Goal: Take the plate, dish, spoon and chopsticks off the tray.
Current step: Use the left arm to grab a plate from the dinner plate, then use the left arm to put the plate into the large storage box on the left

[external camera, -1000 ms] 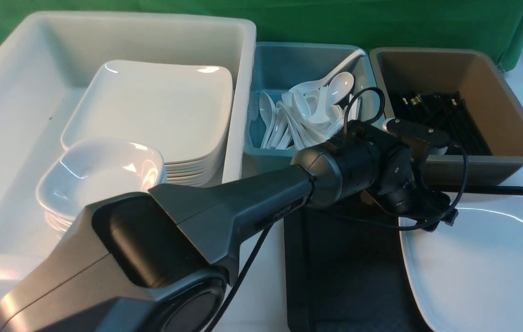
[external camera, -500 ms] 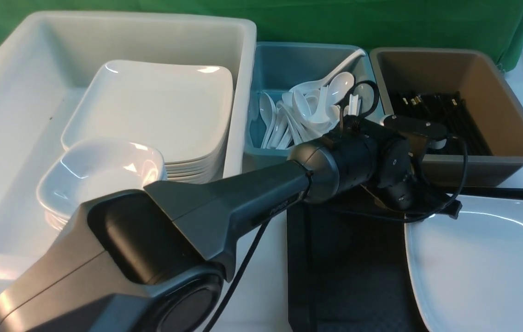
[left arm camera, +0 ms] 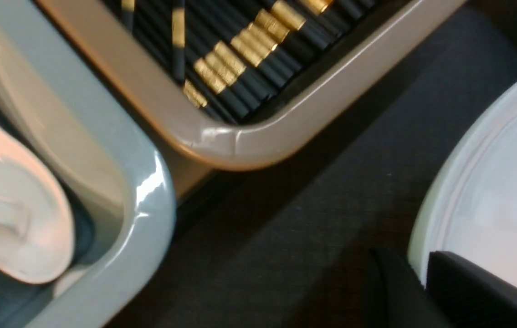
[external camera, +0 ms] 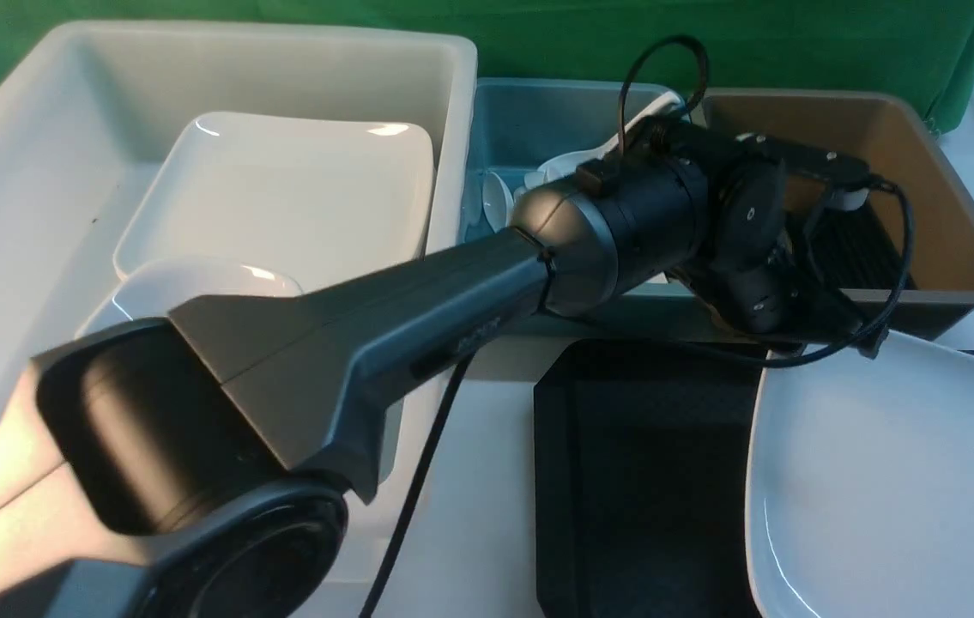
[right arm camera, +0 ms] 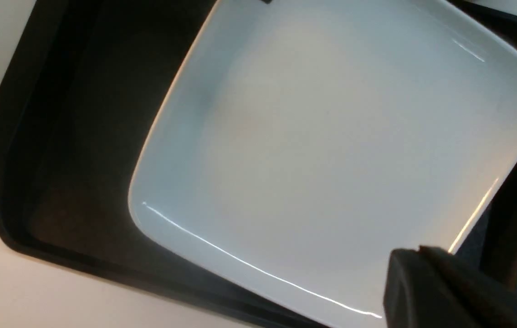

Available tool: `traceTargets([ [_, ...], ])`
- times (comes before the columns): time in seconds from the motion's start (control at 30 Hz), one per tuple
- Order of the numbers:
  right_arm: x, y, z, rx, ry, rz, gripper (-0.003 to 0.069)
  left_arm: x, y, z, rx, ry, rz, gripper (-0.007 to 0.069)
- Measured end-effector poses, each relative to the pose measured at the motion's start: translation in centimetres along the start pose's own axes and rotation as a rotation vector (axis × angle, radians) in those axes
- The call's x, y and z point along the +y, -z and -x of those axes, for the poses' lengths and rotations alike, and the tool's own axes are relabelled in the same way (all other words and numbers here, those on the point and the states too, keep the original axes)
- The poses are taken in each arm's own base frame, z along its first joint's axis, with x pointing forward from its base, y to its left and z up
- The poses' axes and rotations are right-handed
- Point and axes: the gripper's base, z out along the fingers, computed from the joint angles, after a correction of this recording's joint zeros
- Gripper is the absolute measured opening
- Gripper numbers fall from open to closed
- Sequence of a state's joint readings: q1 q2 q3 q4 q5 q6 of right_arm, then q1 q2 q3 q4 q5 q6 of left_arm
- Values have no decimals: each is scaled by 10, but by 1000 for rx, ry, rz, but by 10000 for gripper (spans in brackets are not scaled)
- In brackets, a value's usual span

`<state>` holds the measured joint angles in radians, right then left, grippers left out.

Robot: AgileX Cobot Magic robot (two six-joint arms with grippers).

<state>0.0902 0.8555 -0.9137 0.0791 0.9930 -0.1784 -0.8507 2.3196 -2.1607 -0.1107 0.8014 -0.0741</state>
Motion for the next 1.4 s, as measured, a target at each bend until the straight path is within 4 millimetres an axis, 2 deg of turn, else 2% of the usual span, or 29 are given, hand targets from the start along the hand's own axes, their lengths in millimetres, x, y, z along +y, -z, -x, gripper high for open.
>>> traceTargets([
  [0.27, 1, 2, 2, -10, -6, 13, 34, -3, 33, 9, 4, -46, 7, 55],
  [0.53, 10, 29, 16, -83, 16, 100, 34, -8, 69, 19, -22, -82, 6, 35],
  [0.63, 12, 33, 18, -92, 21, 119, 34, -8, 80, 22, -28, -96, 11, 33],
  [1.4, 22, 35, 18, -93, 24, 238, 37, -8, 133, 27, -25, -174, 70, 31],
])
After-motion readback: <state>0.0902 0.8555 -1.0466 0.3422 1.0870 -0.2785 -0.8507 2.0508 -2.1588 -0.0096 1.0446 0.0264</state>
